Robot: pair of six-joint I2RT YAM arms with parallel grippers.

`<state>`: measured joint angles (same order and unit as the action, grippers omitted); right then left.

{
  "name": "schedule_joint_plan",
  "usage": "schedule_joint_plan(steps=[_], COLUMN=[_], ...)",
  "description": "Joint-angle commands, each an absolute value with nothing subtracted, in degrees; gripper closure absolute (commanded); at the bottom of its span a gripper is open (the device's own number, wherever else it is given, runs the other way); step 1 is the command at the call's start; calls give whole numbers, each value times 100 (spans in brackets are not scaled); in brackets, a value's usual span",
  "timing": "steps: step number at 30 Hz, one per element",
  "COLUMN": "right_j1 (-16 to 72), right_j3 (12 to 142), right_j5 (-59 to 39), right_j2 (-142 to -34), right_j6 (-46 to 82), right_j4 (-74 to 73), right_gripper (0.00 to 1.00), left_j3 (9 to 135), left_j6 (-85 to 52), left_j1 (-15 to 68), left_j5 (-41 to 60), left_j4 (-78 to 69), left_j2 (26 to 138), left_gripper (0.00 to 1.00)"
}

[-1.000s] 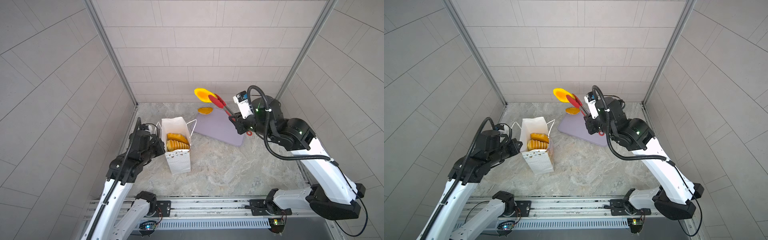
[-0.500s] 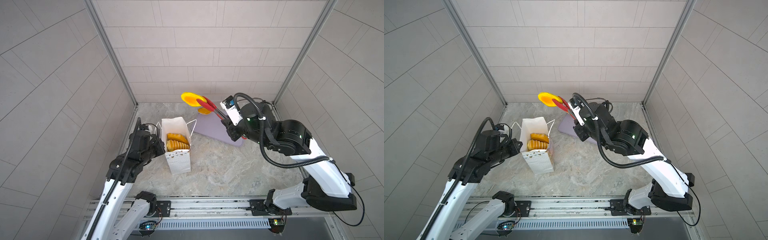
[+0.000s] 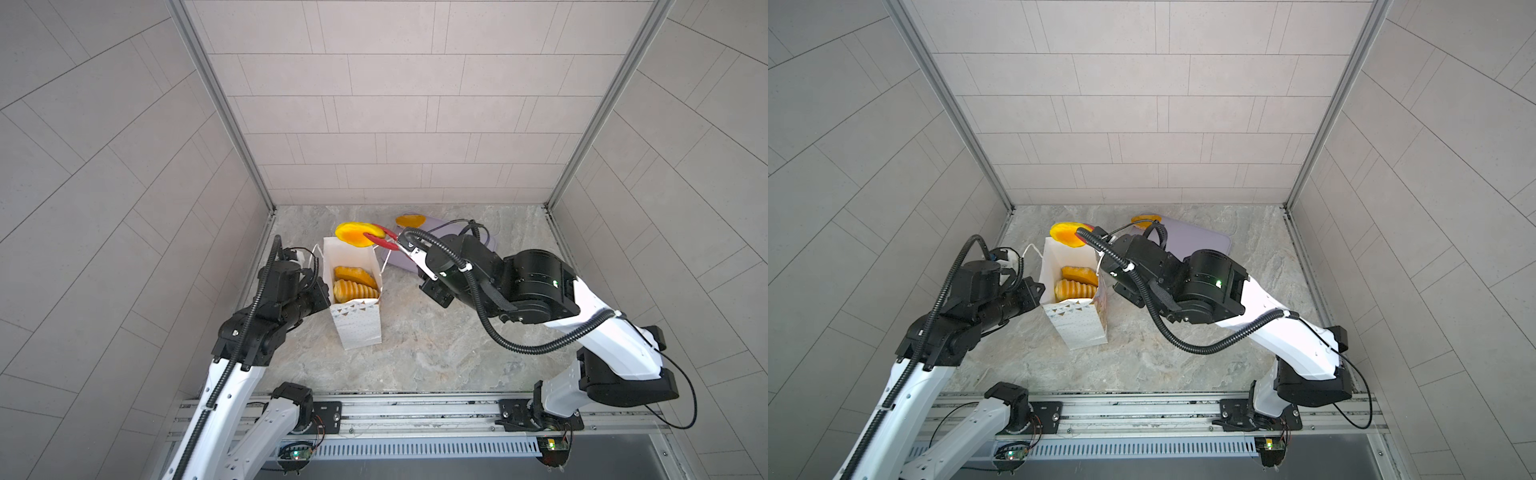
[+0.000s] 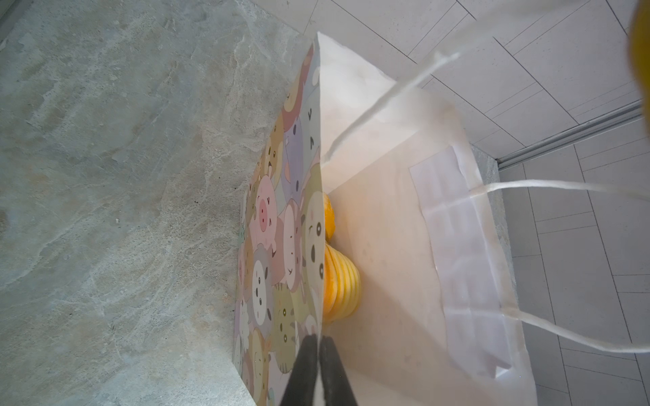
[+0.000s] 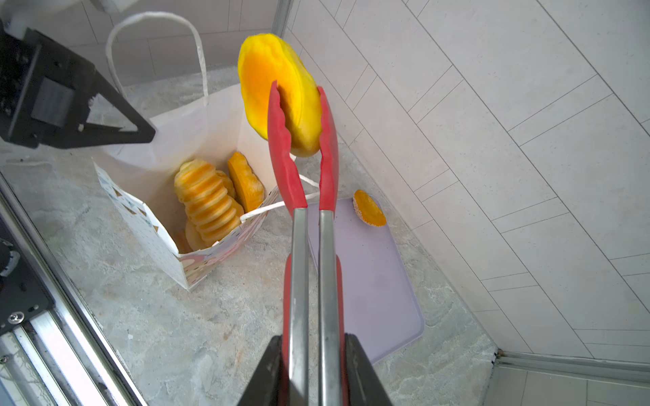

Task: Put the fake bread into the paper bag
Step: 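Carry the yellow bun half in the tongs over the bag mouth, then open the tongs over the bag to drop the yellow bun half, then move the empty tongs back over the last bun half on the tray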

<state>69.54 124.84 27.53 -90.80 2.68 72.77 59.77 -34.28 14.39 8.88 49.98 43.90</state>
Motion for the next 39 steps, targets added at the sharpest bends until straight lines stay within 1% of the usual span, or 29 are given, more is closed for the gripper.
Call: schedule_joint_plan(steps=[1, 8, 12, 20, 30, 39], right_j1=[7111, 7316, 7347, 7356, 7356, 7266], right_j3=[12647, 12674, 12674, 12657, 12656, 12630], right_j5=[3108, 3165, 3157, 3038, 2811, 2880], right_j2=[-9108, -9367, -9479, -9484, -9384, -9145], right_j6=[151, 54, 40, 27, 9, -29], right_j4=[7502, 7692, 7752, 7658, 7399, 6870], right_gripper=[72, 71, 68, 65, 52, 50], left_j3=[6059, 6038, 6044, 6047, 6029, 6012], left_j6=[-3445, -3447, -3455, -3454, -3453, -3454], left_j1=[1450, 1450, 1450, 1454, 1450, 1450], left_j5=[857, 870, 875, 856, 856, 857], left_j4=[4888, 4890, 4900, 4901, 4903, 4897], left_j2=[4298, 4289, 4280, 4280, 4272, 4255], left_gripper=[93, 93, 93, 93, 93, 93])
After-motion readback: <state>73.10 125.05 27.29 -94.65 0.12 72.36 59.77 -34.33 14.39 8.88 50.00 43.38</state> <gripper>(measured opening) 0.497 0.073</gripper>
